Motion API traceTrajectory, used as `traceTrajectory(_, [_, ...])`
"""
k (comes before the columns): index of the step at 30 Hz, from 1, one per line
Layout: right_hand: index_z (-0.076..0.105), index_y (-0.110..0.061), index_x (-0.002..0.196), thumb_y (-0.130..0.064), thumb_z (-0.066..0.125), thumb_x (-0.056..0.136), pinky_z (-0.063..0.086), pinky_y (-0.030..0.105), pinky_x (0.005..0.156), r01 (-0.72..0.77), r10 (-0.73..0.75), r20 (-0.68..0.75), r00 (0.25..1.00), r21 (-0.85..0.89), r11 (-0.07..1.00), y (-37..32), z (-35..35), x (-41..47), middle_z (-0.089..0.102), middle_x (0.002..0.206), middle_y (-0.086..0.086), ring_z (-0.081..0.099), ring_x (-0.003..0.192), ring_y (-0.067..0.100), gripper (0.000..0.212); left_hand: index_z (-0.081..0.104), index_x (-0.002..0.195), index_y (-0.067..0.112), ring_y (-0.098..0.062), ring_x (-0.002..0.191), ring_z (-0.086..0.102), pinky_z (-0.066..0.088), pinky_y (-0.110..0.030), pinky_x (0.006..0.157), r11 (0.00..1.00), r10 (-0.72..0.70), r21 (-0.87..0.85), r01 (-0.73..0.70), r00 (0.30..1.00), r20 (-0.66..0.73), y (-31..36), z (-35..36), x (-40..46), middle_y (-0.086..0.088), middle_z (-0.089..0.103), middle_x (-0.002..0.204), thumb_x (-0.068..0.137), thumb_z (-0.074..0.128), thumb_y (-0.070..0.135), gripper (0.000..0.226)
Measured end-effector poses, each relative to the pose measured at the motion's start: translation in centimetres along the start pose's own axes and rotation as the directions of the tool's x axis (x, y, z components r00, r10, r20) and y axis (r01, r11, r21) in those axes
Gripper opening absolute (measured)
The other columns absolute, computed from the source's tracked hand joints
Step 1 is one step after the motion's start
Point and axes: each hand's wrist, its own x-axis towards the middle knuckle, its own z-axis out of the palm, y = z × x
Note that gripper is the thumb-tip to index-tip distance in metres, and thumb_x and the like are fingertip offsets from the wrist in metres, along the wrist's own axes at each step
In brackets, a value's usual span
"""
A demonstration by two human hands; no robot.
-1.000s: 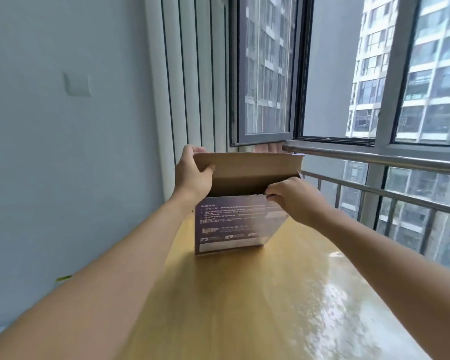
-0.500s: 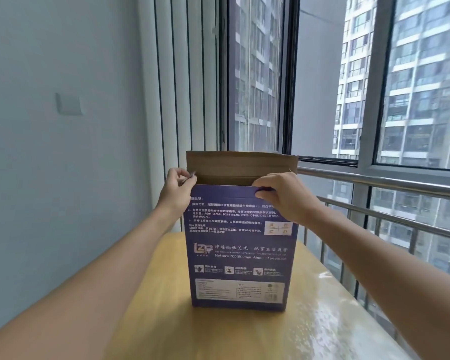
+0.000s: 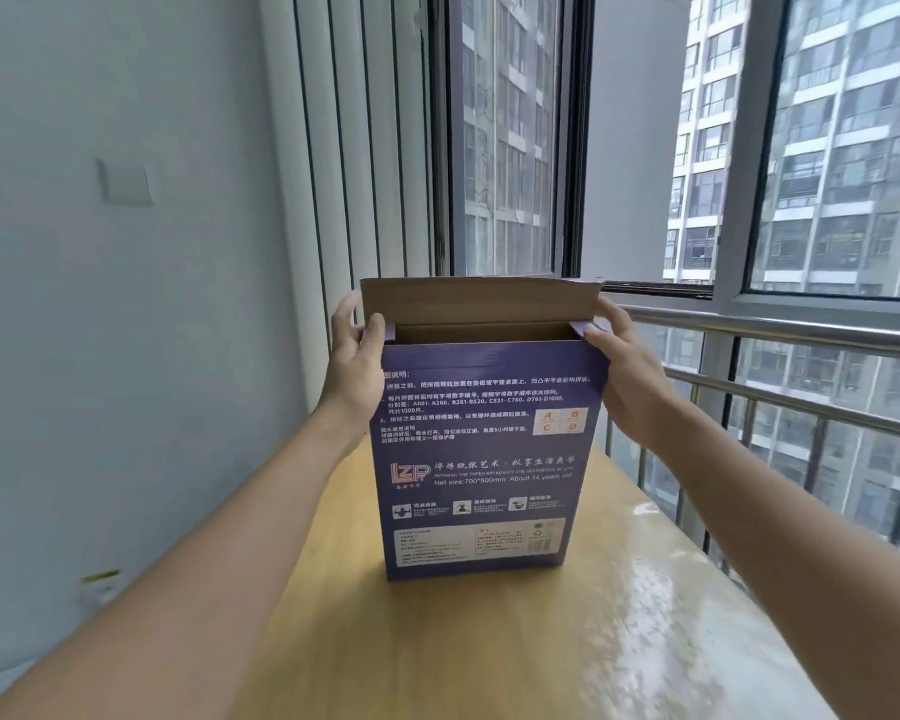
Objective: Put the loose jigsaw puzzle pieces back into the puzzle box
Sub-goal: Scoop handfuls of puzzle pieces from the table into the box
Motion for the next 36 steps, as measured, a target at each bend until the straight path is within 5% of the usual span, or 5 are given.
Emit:
traceTrajectory(2, [0.046, -0.035, 0.142, -0.017, 0.044, 0.108, 0.062, 0.028, 0.068, 0.047, -0.047, 0.020, 0.999, -0.035, 0.998, -0.2, -0.2, 0.4, 0.061, 0.128, 0.009, 0.066, 0.095, 0.017, 0.039, 0.023, 0.151, 0.038, -0.010, 0.126, 0.053, 0.049, -0.032, 0.101, 0.987, 0.093, 0.126, -0.101, 0.994, 0.064, -0.1, -0.3, 0.2, 0.007, 0.051, 0.137, 0.101, 0.033, 0.051, 0.053])
traceTrajectory(9, [0.045, -0.038, 0.118, -0.067, 0.051, 0.092, 0.057, 0.045, 0.083, 0.190, -0.173, 0.085, 0.981, -0.295, 0.936, -0.8, 1.2, 1.3, 0.062, 0.110, 0.005, 0.065, 0.091, 0.018, 0.039, 0.040, 0.113, 0.021, -0.001, 0.074, 0.058, 0.052, -0.027, 0.068, 0.946, 0.197, 0.271, -0.178, 0.979, -0.043, 0.4, -1.0, 1.6, -0.001, 0.058, 0.093, 0.100, 0.031, 0.052, 0.035])
traceTrajectory(13, [0.055, -0.025, 0.100, -0.045, 0.055, 0.101, 0.055, 0.044, 0.069, 0.221, -0.222, 0.027, 0.975, -0.243, 0.945, -0.3, 1.6, 1.4, 0.063, 0.094, 0.011, 0.063, 0.076, 0.020, 0.020, 0.041, 0.106, 0.012, 0.007, 0.051, 0.047, 0.039, -0.012, 0.049, 0.964, 0.189, 0.202, -0.173, 0.980, -0.066, 0.2, -0.4, 1.6, 0.002, 0.045, 0.079, 0.096, 0.031, 0.054, 0.044])
traceTrajectory(18, [0.060, -0.024, 0.102, -0.040, 0.056, 0.100, 0.058, 0.041, 0.071, 0.237, -0.236, 0.034, 0.971, -0.259, 0.937, 0.2, 0.7, 1.5, 0.064, 0.115, 0.020, 0.065, 0.087, 0.026, 0.018, 0.051, 0.100, 0.015, -0.014, 0.071, 0.050, 0.045, -0.032, 0.064, 0.976, 0.185, 0.133, -0.172, 0.978, -0.095, -1.2, -0.4, 2.2, 0.004, 0.053, 0.081, 0.092, 0.042, 0.061, 0.047])
traceTrajectory(36, [0.058, -0.009, 0.096, -0.032, 0.058, 0.102, 0.057, 0.046, 0.070, 0.373, -0.396, 0.020, 0.918, -0.382, 0.845, 1.4, 0.0, 2.9, 0.068, 0.105, 0.014, 0.067, 0.086, 0.025, 0.024, 0.071, 0.094, 0.014, -0.009, 0.080, 0.066, 0.057, -0.025, 0.066, 0.974, 0.111, -0.201, -0.109, 0.994, -0.002, -1.3, -1.7, 2.9, 0.005, 0.072, 0.099, 0.086, 0.069, 0.026, 0.015])
